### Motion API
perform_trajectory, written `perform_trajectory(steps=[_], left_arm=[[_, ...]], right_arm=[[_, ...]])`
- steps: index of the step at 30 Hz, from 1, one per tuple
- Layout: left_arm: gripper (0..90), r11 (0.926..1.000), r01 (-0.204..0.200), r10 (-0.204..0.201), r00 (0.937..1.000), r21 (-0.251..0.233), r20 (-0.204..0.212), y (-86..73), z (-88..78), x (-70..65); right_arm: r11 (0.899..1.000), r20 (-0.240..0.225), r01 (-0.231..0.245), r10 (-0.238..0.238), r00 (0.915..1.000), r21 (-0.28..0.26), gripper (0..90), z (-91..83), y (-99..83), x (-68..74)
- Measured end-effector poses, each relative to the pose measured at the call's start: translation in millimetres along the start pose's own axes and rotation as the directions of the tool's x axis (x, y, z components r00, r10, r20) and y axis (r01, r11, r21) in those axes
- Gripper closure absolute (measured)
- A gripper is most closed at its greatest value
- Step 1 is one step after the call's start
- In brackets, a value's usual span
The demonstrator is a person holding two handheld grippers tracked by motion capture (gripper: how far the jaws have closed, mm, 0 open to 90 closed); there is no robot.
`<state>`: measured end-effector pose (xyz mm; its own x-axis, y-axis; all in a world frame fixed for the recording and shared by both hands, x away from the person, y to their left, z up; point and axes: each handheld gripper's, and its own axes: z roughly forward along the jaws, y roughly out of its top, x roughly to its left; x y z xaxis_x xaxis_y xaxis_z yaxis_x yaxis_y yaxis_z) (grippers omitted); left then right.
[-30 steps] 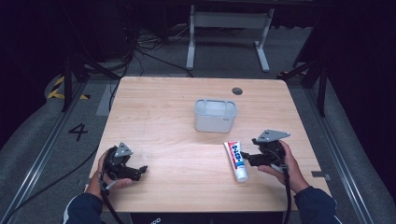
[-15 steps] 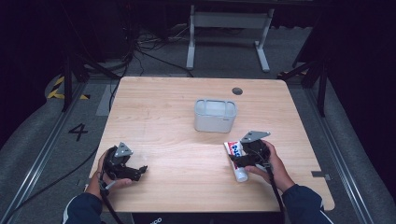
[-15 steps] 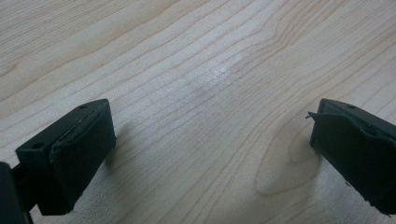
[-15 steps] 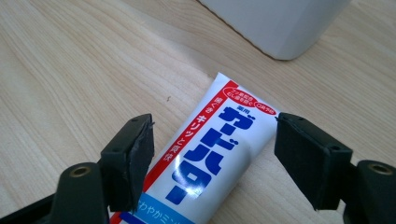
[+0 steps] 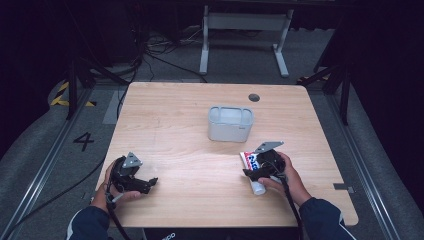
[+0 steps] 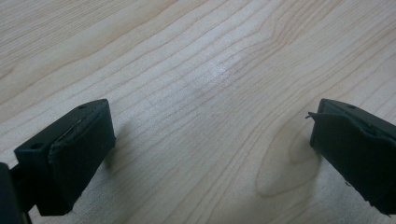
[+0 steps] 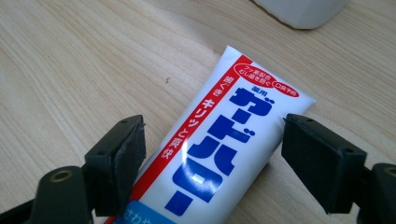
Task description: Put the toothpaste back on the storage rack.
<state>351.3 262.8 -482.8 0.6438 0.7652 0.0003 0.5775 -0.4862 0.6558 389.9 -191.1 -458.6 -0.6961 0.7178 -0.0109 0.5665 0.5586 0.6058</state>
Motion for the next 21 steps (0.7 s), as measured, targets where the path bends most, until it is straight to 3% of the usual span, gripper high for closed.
perform_trajectory(steps=[8, 15, 21], left_arm=[[0.2, 1.0, -0.001, 0.001, 1.0, 0.0, 0.003, -0.1, 0.0, 0.2], [0.3, 1.0, -0.003, 0.003, 1.0, 0.0, 0.005, -0.1, 0.0, 0.4], [0.3, 1.0, -0.003, 0.003, 1.0, 0.0, 0.005, -0.1, -0.1, 0.4]], right_arm=[[0.999, 0.02, -0.013, 0.012, 0.9997, 0.04, 20.3, 7.8, 3.9, -0.5], [0.996, -0.013, -0.046, 0.047, 0.9988, 0.072, 21.4, 12.2, 7.0, -3.9], [0.995, -0.005, -0.013, 0.014, 0.9999, 0.099, 29.2, 13.1, 11.8, 1.0]])
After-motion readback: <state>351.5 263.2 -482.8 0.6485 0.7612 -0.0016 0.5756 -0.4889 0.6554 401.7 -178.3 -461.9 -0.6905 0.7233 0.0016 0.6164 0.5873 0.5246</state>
